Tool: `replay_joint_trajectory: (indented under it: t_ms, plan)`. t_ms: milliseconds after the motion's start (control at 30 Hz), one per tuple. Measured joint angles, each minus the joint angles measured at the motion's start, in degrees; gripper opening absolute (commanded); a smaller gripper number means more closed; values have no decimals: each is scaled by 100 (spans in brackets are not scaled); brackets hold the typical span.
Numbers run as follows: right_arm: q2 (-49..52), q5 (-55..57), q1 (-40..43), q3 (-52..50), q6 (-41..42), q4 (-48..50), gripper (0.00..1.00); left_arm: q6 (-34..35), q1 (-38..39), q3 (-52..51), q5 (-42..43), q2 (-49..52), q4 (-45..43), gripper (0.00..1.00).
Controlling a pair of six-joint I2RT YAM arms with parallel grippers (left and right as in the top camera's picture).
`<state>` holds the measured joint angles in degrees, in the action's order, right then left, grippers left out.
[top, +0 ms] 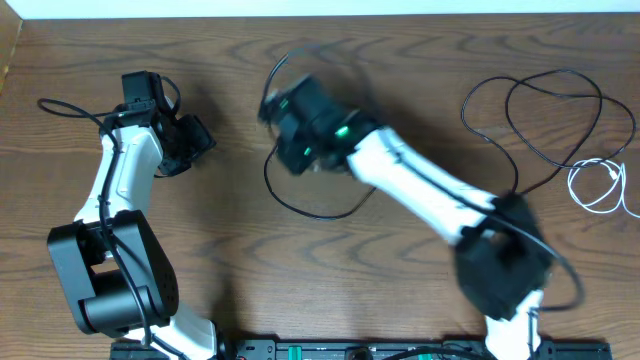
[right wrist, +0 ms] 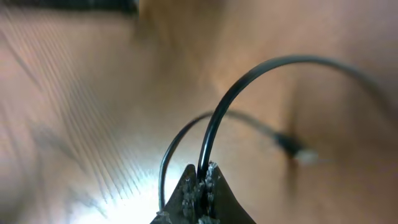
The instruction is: Untangle cables
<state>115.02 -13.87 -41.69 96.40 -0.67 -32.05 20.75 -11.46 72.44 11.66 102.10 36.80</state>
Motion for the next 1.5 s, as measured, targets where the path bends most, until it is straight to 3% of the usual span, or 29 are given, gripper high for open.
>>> replay_joint_trajectory:
  t_ms: [267, 467, 667, 933, 1033, 1267, 1333, 1367, 1400, 1467, 1500]
  plan:
    - [-920, -302, 608, 52, -66, -28, 1, 0, 0, 0, 0, 0, -2, 63]
    - [-973, -332, 798, 63, -195, -588, 1, 0, 0, 0, 0, 0, 0, 63]
    - [-918, -501, 643, 63, -870, -907, 1, 0, 0, 0, 0, 0, -2, 63]
    - [-245, -656, 238, 63, -1622, -557, 1, 0, 0, 0, 0, 0, -4, 63]
    - [140, -660, 155, 63, -1644, -284, 7, 0, 0, 0, 0, 0, 0, 63]
    - [824, -680, -92, 63, -719, 514, 1, 0, 0, 0, 0, 0, 0, 63]
    - [918, -675, -197, 63, -501, 645, 16, 0, 0, 0, 0, 0, 0, 63]
    - [964, -658, -267, 63, -404, 675, 37, 0, 0, 0, 0, 0, -4, 63]
    - [1021, -584, -341, 63, -299, 730, 50, 0, 0, 0, 0, 0, 0, 63]
    - [1086, -280, -455, 63, -214, 765, 63, 0, 0, 0, 0, 0, -2, 63]
    - [1099, -138, -487, 63, -164, 767, 65, 0, 0, 0, 0, 0, 0, 63]
